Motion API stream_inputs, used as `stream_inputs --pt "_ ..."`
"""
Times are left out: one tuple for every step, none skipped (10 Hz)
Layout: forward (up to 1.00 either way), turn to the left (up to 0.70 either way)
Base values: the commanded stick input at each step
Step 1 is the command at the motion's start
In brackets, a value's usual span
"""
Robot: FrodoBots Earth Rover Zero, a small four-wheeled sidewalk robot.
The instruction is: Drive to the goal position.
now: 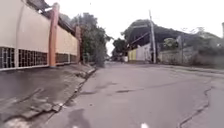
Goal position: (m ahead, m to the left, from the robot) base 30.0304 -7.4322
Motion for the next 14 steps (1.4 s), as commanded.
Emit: stream_inputs --pt "0.85 0.00" --pt "0.85 -0.03" --pt "0.85 0.00" --pt "0.85 0.00" --pt "0.85 0.00" --pt "0.85 0.00" --pt "0.85 0.00" --pt "0.85 0.00" --pt "0.85 0.00" --pt "0.85 0.00" --pt "0.85 0.00" --pt "0.85 0.00" --pt "0.85 0.00" --pt "0.85 0.00"
